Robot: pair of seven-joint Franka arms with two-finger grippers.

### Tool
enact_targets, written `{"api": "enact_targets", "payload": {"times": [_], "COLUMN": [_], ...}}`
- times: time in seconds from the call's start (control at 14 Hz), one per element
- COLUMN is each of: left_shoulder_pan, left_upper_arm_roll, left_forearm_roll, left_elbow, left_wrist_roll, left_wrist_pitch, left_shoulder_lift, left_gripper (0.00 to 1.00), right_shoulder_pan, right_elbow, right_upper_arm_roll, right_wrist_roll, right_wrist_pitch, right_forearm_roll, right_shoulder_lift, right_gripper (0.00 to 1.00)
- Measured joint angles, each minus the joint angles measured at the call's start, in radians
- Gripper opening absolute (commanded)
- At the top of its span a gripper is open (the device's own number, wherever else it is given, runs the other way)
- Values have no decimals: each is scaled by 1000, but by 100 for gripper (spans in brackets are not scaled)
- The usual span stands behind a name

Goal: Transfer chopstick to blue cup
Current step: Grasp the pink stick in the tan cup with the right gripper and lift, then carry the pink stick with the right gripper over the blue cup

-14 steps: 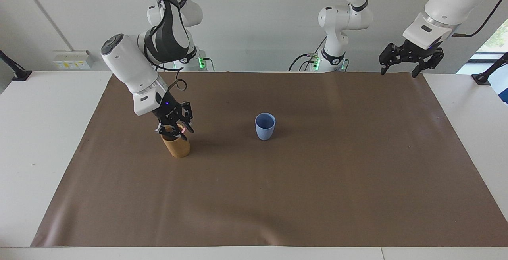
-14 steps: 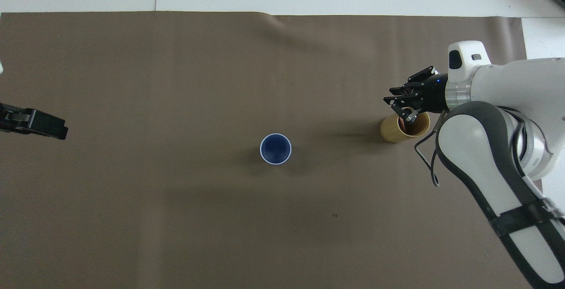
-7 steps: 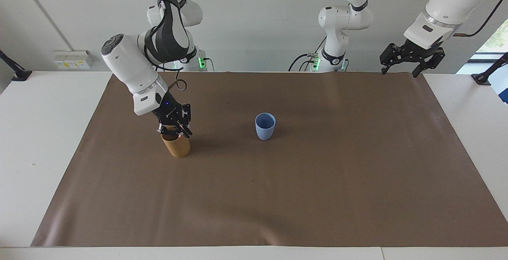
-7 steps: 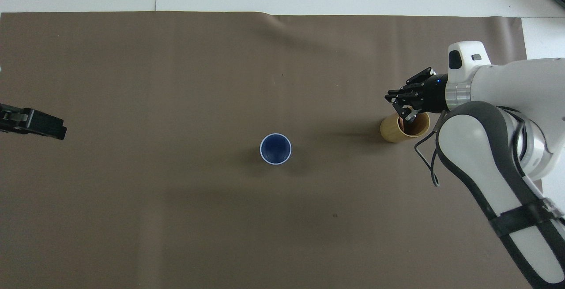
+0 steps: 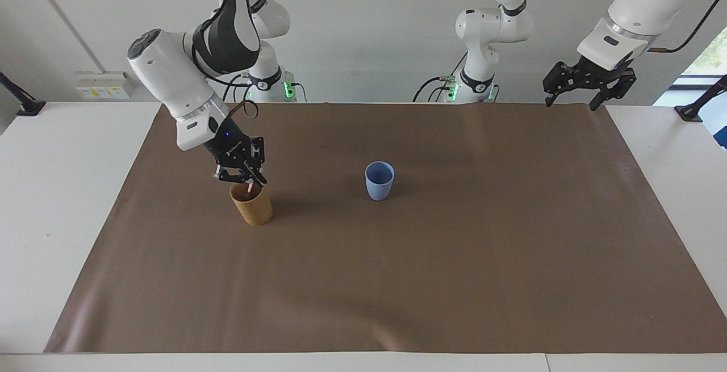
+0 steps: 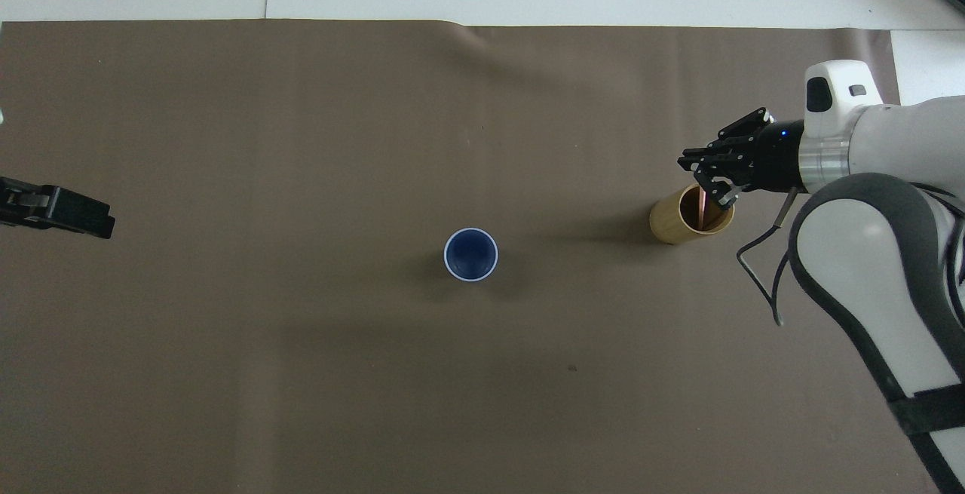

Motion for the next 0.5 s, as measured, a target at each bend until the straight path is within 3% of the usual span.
{"api": "enact_targets", "payload": {"times": [0.5], "left_shoulder_pan": [0], "left_upper_arm_roll": [-3], "left_forearm_roll": [0], "left_elbow": [0], "left_wrist_roll": [0], "left_wrist_pitch": [0], "left_shoulder_lift": [0], "left_gripper": [100], "right_shoulder_pan": [-21], "right_elbow": [66], "right_upper_arm_roll": [0], "right_wrist_roll": [106], "right_wrist_pitch": [-106], "right_forearm_roll": [14], "right_shoulder_lift": [-84], "right_gripper": [0]}}
